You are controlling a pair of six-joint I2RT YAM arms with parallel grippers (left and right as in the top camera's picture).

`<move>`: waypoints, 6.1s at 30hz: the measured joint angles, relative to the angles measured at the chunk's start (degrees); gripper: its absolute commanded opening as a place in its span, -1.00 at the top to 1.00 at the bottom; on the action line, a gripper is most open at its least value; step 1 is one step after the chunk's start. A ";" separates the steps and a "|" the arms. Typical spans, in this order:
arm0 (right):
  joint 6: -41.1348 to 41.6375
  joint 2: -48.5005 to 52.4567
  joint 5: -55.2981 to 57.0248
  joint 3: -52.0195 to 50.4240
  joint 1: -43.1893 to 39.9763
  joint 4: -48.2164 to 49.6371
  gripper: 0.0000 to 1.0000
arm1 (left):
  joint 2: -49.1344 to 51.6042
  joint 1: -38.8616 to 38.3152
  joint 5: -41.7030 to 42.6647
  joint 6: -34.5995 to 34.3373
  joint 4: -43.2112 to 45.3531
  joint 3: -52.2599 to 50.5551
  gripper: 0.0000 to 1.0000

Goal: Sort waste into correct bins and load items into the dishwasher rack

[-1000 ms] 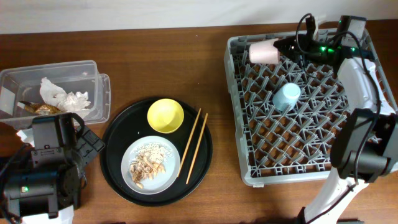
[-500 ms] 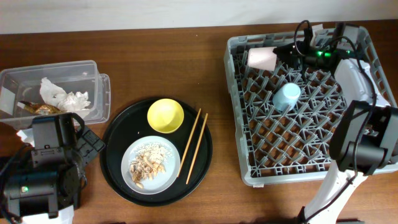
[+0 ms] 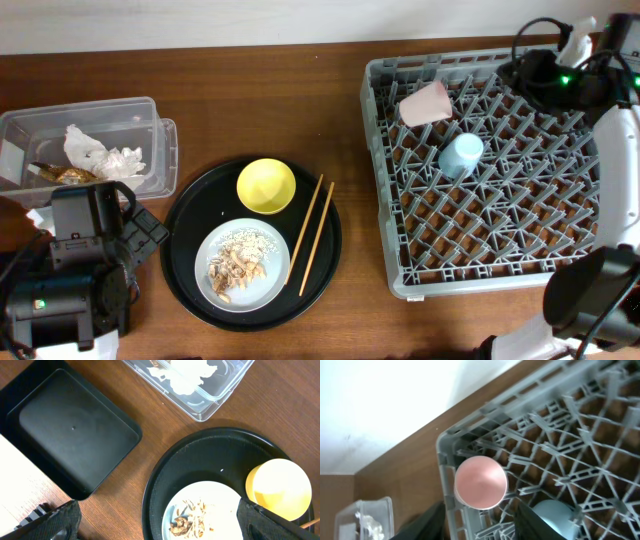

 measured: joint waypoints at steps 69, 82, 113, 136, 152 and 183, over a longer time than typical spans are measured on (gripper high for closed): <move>-23.65 20.48 -12.83 7.85 -8.55 -9.07 0.92 | 0.00 0.00 0.02 0.00 -0.02 0.00 -0.98; -23.71 20.46 -22.03 8.39 -7.82 -10.10 0.92 | 0.00 0.00 0.02 0.00 -0.02 -0.02 -0.98; -9.88 16.44 22.40 9.27 2.14 -7.61 0.90 | 0.00 0.00 0.02 0.00 -0.02 0.00 -0.98; -1.18 23.19 21.09 17.42 -4.55 -3.08 0.85 | 0.00 0.00 0.00 0.00 -0.02 0.00 -0.98; -1.64 14.86 10.08 17.44 -3.28 -8.15 0.92 | 0.00 0.00 0.02 0.00 -0.02 0.00 -0.98; -7.69 20.70 36.87 17.44 -0.72 -11.78 0.92 | 0.00 0.00 0.02 0.00 -0.02 0.00 -0.98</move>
